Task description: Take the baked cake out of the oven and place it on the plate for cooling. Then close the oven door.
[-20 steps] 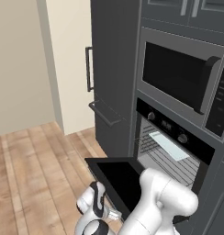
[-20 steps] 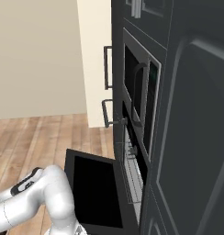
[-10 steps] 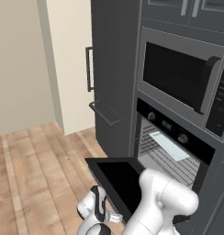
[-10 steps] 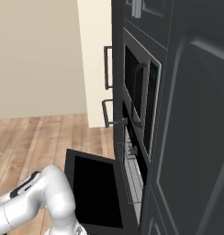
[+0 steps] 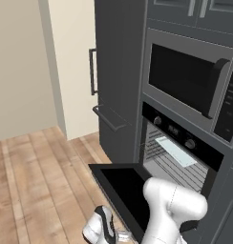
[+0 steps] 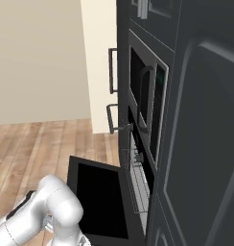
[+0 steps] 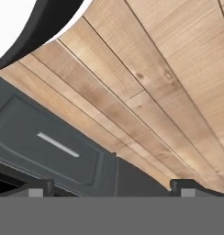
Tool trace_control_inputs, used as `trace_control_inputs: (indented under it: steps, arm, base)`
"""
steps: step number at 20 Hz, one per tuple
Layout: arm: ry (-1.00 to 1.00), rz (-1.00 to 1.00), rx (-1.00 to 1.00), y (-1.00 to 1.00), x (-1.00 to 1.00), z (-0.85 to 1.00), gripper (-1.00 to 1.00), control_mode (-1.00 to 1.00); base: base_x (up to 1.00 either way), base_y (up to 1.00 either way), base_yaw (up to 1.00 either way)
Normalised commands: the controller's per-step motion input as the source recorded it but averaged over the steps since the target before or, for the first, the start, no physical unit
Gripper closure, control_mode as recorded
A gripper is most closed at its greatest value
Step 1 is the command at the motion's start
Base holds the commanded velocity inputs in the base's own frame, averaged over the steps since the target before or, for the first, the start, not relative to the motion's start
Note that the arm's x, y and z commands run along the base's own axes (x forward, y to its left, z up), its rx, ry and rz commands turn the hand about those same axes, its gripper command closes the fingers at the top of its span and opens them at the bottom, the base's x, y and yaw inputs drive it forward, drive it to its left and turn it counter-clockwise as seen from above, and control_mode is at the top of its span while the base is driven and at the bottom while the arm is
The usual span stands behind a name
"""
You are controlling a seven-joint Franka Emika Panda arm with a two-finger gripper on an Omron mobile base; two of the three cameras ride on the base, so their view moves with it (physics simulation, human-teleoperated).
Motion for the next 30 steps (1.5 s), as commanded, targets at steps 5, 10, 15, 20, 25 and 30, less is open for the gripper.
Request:
trace_control_inputs:
  steps: [5, 10, 15, 20, 25, 30]
  arm:
    - [0.00, -0.20, -0.34, 1.00, 0.44, -0.94, -1.00, -1.00]
    - [-0.04, -0.29, -0.34, 1.00, 0.73, -0.70, -1.00, -1.00]
    - [-0.30, -0.40, -0.40, 0.80, 0.73, -0.22, -1.00, -1.00]
    - [-0.47, -0.50, -0.49, 0.40, 0.58, 0.02, -1.00, -1.00]
    - [-0.42, -0.55, -0.49, 0.11, 0.41, 0.04, -1.00, -1.00]
    - [-0.33, -0.55, -0.44, 0.00, 0.41, 0.00, -1.00, -1.00]
  base:
    - [0.00, 0.00, 0.00]
    - [0.00, 0.00, 0.00]
    - [0.00, 0.00, 0.00]
    - [0.00, 0.00, 0.00]
    - [0.00, 0.00, 0.00]
    - [0.00, 0.00, 0.00]
